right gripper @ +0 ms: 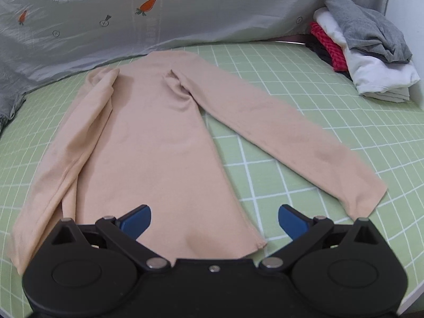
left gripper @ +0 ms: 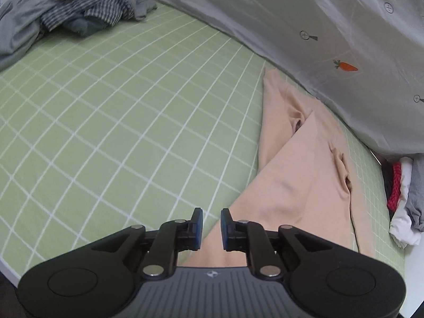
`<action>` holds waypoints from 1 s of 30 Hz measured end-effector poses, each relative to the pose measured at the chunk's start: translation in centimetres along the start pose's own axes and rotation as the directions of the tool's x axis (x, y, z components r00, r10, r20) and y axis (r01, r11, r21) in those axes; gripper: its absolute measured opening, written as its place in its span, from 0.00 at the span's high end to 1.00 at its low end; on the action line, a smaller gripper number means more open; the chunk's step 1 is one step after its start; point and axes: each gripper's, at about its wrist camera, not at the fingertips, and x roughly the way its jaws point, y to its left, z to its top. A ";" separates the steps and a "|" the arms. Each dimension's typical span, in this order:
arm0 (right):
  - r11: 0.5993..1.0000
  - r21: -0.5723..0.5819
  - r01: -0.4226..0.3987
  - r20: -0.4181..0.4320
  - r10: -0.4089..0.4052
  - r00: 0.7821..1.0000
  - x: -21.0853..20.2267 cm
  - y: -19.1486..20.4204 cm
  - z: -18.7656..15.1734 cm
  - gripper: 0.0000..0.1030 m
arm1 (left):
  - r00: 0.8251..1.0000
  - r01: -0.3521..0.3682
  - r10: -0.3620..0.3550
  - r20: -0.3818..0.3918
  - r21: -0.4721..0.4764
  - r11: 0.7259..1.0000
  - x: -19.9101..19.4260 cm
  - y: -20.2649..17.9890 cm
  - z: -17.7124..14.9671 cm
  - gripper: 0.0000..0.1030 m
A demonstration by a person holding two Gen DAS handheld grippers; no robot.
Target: Fold clothes
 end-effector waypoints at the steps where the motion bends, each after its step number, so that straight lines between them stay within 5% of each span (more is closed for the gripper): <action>1: 1.000 0.023 -0.001 0.006 0.001 1.000 0.2 0.2 0.5 0.00 | 1.000 -0.002 0.002 0.008 0.033 0.999 0.0 -0.3 0.6 0.84; 9: 0.980 0.146 -0.138 0.011 0.138 0.990 2.8 3.6 5.0 0.00 | 1.000 -0.013 0.010 0.014 0.222 0.975 2.2 -2.8 4.7 0.69; 13: 0.874 0.394 -0.283 -0.024 0.317 0.948 5.8 3.3 7.3 0.03 | 1.000 0.029 -0.031 0.001 0.267 0.963 4.3 -4.6 7.3 0.69; 15: 0.817 0.487 -0.309 -0.031 0.369 0.929 7.8 3.1 8.2 0.13 | 0.999 0.050 -0.053 0.002 0.294 0.954 5.5 -5.8 8.4 0.69; 18: 0.788 0.523 -0.326 -0.035 0.401 0.915 10.2 3.5 9.9 0.24 | 0.997 0.074 -0.074 -0.012 0.322 0.944 7.4 -7.4 10.0 0.69; 21: 0.793 0.515 -0.325 -0.039 0.401 0.915 11.6 4.1 11.4 0.40 | 0.995 0.095 -0.086 -0.041 0.337 0.937 9.4 -9.1 11.2 0.70; 30: 0.898 0.396 -0.192 -0.082 0.243 0.967 12.4 4.3 12.7 0.40 | 0.988 0.153 -0.127 -0.093 0.372 0.916 14.6 -14.4 13.1 0.71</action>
